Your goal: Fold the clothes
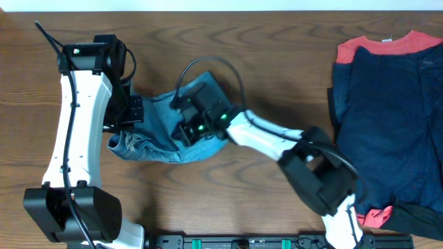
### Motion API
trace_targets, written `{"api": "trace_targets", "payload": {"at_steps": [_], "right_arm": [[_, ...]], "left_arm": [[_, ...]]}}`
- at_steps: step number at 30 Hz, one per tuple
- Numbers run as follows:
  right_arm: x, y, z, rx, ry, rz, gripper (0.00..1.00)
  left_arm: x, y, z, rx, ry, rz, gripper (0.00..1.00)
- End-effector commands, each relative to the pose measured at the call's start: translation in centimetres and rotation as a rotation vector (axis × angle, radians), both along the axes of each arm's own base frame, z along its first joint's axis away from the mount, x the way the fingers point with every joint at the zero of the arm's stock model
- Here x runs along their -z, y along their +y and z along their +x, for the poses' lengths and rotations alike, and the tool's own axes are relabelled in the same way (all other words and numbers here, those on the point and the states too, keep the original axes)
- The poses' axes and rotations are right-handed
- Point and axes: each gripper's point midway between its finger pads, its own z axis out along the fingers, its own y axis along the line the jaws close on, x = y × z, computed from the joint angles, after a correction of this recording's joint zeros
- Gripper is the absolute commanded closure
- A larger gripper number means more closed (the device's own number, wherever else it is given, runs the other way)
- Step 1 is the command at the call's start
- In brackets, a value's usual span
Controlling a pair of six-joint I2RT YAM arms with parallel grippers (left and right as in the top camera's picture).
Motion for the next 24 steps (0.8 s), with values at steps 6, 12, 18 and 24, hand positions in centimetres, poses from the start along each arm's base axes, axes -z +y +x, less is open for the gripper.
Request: {"api": "trace_targets", "payload": {"at_steps": [6,12,18,24], "right_arm": [[0.0,-11.1,8.4,0.335,-0.002,-0.174,0.96],[3.5,-18.4,8.9,0.49,0.121,-0.38,0.97],[5.8,-19.1,7.8,0.483,0.19,-0.429,0.98],[8.7,-19.2,6.0,0.489,0.268,-0.503,0.99]], "left_arm": [[-0.8,-1.7,0.9,0.015,-0.057,-0.069,0.94],[-0.9,-1.6,0.8,0.027,-0.055,-0.067,0.94],[-0.9,-1.9,1.0,0.019,-0.064,-0.084,0.94],[-0.9,-3.3,2.5,0.018,-0.122,-0.104,0.94]]}}
